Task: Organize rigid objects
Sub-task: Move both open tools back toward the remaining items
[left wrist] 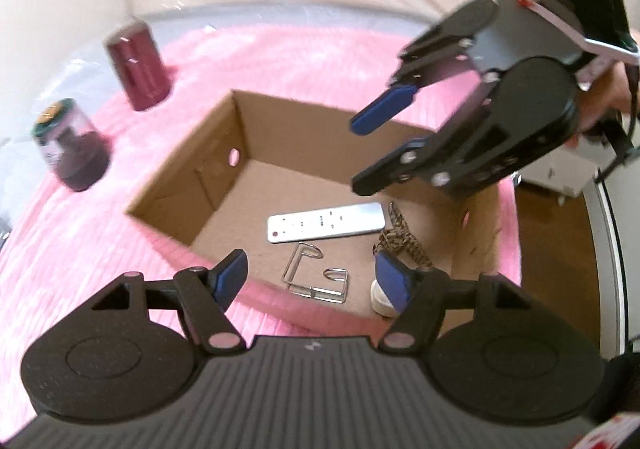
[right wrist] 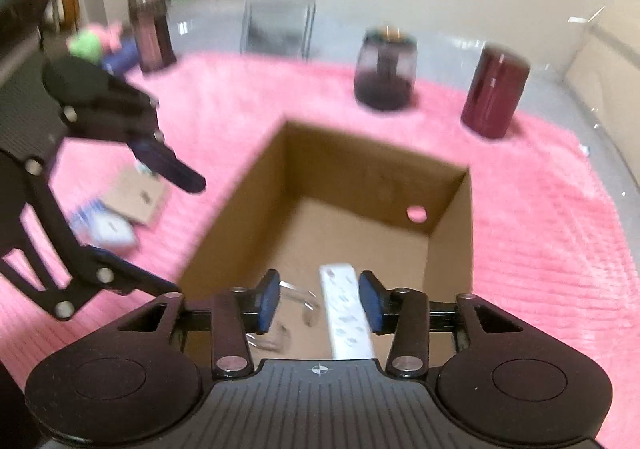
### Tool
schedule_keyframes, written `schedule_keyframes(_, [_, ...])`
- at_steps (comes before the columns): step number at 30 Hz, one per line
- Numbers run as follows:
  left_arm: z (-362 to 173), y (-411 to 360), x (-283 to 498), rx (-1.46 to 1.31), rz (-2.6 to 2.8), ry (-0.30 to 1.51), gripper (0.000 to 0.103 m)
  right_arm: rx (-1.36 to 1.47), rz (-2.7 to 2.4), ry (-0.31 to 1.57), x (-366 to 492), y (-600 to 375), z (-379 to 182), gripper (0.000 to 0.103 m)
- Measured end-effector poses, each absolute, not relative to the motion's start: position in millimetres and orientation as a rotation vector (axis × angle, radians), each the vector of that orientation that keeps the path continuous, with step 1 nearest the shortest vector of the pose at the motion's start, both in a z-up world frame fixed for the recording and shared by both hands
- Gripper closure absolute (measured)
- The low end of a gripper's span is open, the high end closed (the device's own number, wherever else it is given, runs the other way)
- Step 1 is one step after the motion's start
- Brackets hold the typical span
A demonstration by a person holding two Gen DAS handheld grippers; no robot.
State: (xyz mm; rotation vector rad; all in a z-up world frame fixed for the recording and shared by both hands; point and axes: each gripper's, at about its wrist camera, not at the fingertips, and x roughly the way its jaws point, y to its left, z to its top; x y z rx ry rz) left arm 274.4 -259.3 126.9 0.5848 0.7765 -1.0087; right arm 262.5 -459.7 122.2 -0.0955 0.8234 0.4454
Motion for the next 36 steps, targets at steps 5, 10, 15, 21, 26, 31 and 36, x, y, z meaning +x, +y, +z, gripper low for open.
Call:
schedule_keyframes(5, [159, -202, 239, 0.478, -0.925, 0.694, 0.03, 0.006, 0.472, 0.689, 217, -438, 162, 0.043])
schedule_keyframes(10, [180, -141, 199, 0.366, -0.81, 0.605, 0.024, 0.064, 0.521, 0.601, 183, -401, 177, 0.037])
schedule_keyframes(15, [174, -82, 164, 0.303, -0.666, 0.541, 0.02, 0.083, 0.56, 0.561, 161, -358, 174, 0.035])
schedule_keyframes(21, [144, -25, 132, 0.274, -0.515, 0.503, 0.02, 0.094, 0.585, 0.573, 147, -309, 148, 0.033])
schedule_keyframes(26, [111, 8, 123, 0.262, -0.428, 0.539, 0.02, 0.079, 0.575, 0.616, 141, -282, 114, 0.033])
schedule_keyframes(31, [78, 39, 126, 0.18, -0.376, 0.599, 0.02, 0.019, 0.546, 0.656, 144, -258, 76, 0.033])
schedule_keyframes(36, [53, 54, 142, 0.123, -0.328, 0.633, 0.02, -0.029, 0.524, 0.666, 150, -239, 45, 0.033])
